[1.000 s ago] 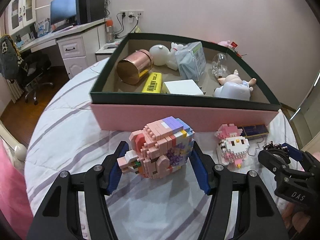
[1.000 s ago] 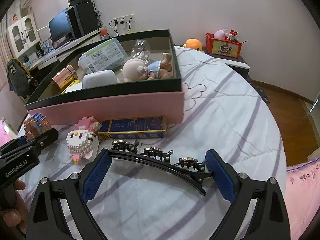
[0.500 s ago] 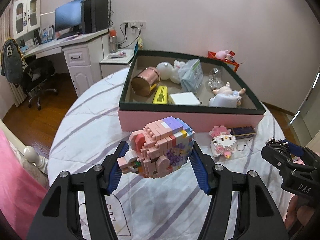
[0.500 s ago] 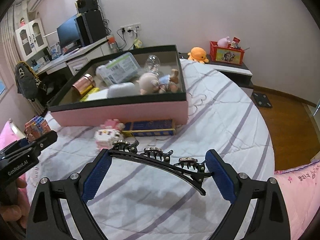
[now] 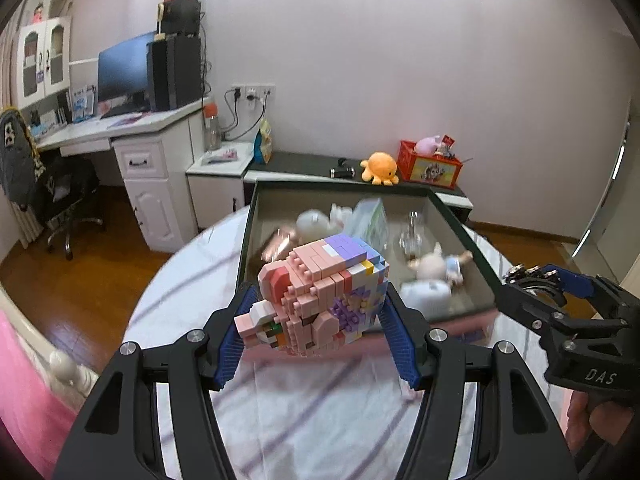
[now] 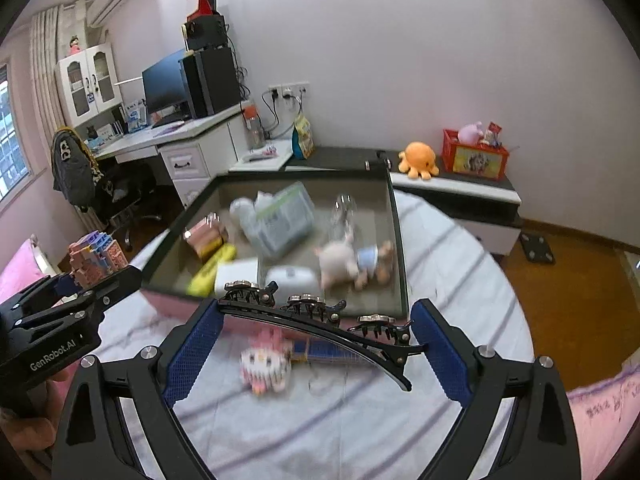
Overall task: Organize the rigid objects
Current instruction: 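Carry block figure and hair clip into the pink box and release both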
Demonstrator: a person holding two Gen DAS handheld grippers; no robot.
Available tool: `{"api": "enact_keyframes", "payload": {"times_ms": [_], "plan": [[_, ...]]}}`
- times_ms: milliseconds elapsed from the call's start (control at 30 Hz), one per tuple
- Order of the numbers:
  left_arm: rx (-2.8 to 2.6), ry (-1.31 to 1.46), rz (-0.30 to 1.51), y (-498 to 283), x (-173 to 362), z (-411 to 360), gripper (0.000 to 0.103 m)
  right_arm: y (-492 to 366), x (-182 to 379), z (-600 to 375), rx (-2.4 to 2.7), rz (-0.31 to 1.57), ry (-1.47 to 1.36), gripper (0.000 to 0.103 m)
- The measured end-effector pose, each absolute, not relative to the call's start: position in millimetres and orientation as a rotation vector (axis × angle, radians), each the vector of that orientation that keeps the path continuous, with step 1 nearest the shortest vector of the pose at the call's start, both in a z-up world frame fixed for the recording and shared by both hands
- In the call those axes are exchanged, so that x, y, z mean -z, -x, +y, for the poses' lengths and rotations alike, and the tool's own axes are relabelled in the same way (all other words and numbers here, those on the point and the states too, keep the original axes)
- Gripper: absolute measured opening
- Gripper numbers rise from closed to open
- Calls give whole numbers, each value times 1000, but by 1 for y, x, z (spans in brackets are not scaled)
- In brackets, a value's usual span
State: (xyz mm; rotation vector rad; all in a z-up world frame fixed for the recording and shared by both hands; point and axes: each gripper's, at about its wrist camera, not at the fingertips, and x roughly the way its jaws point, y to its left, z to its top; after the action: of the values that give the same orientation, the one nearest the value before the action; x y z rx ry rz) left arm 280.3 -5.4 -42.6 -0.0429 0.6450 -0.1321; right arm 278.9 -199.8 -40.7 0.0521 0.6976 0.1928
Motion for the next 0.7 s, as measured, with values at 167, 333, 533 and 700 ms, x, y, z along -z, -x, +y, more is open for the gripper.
{"api": "enact_keyframes", "payload": {"times_ms": [167, 333, 533, 700], "plan": [[141, 43, 648, -312, 42, -10, 63, -315, 41, -196, -196, 708, -45, 95], [143, 38, 659, -342, 46, -18, 63, -348, 45, -195, -193, 720, -43, 95], [144, 34, 710, -375, 66, -24, 63, -383, 62, -195, -186, 761, -53, 96], [148, 31, 774, -393, 90, -29, 63, -400, 84, -195, -176, 817, -59, 96]]}}
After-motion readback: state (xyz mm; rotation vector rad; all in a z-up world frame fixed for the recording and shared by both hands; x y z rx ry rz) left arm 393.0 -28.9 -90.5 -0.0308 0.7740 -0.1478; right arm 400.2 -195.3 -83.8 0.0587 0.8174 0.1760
